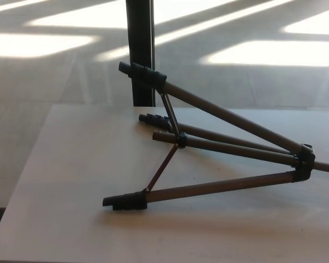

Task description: Use both hands of the robot to pick up the tripod lying in the middle of the desk and make it stand upright on the desk

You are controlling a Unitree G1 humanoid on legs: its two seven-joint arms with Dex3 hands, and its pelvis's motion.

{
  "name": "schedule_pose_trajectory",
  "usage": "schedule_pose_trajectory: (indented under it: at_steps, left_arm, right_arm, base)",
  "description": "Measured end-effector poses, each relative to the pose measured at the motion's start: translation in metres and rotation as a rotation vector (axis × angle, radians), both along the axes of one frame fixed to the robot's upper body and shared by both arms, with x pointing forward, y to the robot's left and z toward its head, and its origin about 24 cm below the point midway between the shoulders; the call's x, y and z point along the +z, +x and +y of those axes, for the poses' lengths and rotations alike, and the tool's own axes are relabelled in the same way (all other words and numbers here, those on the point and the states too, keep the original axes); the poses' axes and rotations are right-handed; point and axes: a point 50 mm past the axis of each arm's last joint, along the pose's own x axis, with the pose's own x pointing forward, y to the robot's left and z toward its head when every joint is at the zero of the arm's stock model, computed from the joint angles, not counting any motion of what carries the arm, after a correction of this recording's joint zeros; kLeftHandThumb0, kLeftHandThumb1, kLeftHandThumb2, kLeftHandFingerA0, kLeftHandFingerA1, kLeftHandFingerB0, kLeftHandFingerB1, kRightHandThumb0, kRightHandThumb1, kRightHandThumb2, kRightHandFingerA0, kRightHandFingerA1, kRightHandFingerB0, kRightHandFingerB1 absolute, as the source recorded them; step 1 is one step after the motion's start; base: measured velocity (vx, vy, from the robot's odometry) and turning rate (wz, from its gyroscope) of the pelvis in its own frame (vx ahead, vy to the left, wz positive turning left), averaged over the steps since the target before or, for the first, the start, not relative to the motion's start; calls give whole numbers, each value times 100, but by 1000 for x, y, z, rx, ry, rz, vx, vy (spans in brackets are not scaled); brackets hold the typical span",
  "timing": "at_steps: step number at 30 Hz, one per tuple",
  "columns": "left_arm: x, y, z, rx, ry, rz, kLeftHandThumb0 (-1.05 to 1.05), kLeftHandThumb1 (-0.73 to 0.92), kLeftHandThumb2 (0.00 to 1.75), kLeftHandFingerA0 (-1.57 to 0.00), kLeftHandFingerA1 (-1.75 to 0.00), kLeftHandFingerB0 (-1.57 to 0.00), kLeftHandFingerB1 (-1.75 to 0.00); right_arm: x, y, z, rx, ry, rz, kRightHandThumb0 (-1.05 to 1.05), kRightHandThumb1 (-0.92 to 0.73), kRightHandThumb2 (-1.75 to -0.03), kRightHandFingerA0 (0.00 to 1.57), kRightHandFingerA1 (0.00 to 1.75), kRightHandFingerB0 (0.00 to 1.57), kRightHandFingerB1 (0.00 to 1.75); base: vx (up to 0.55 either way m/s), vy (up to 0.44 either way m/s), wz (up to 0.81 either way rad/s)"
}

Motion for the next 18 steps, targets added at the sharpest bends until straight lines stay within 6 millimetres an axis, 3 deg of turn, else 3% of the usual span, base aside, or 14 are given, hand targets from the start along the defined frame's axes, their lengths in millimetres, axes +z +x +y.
schedule_pose_trajectory:
  at_steps: [1, 2, 4, 5, 6, 7, 8, 10, 12, 13, 18]
  left_arm:
    - [0, -2, 1, 13, -15, -9, -83, 66, 61, -53, -68, -42, -56]
    - [0, -3, 1, 22, -26, -18, -81, 67, 61, -56, -70, -40, -59]
    - [1, -3, 2, 40, -37, -37, -79, 66, 61, -55, -73, -41, -61]
    - [2, -3, 3, 47, -39, -46, -78, 66, 60, -56, -69, -44, -58]
    - [3, -2, 3, 52, -40, -53, -78, 69, 60, -58, -69, -52, -57]
    - [3, -2, 3, 58, -40, -63, -76, 71, 61, -58, -70, -50, -57]
    - [4, -1, 4, 63, -39, -76, -72, 69, 60, -51, -71, -47, -59]
    - [7, 2, 4, 73, -38, -110, -68, 65, 59, -55, -72, -47, -60]
    - [12, 9, 5, 78, -29, -161, -73, 61, 59, -58, -68, -60, -57]
    - [15, 13, 6, 76, -24, -187, -71, 58, 58, -60, -64, -65, -52]
    - [37, 45, 8, 44, 9, -354, -71, 65, 60, -55, -53, -60, -41]
  right_arm:
    - [2, 0, -1, -11, 15, -11, -82, -82, -65, 20, 56, 11, 34]
    - [3, -1, -3, -23, 29, -21, -80, -83, -65, 22, 56, 19, 35]
    - [11, -3, -6, -43, 40, -60, -85, -78, -64, 18, 54, 19, 35]
    - [15, -3, -9, -60, 43, -85, -83, -82, -65, 25, 62, 17, 35]
    - [18, -3, -10, -69, 45, -102, -78, -78, -64, 30, 61, 28, 35]
    - [23, -2, -12, -80, 46, -123, -78, -75, -63, 24, 58, 30, 34]
    - [29, -1, -14, -102, 48, -157, -78, -76, -63, 42, 72, 38, 35]
    - [38, 1, -20, -149, 46, -216, -77, -77, -64, 41, 73, 37, 36]
    - [50, 5, -27, -194, 39, -288, -77, -77, -63, 34, 66, 32, 39]
    - [56, 7, -29, -211, 36, -322, -80, -76, -63, 33, 73, 31, 39]
    - [90, 25, -37, -259, 27, -520, -78, -84, -65, 34, 65, 34, 34]
  base:
    - [0, 0, 0]
    - [0, 0, 0]
    - [0, 0, 0]
    - [0, 0, 0]
    - [0, 0, 0]
    - [0, 0, 0]
    - [0, 0, 0]
    - [0, 0, 0]
    - [0, 0, 0]
    - [0, 0, 0]
    - [0, 0, 0]
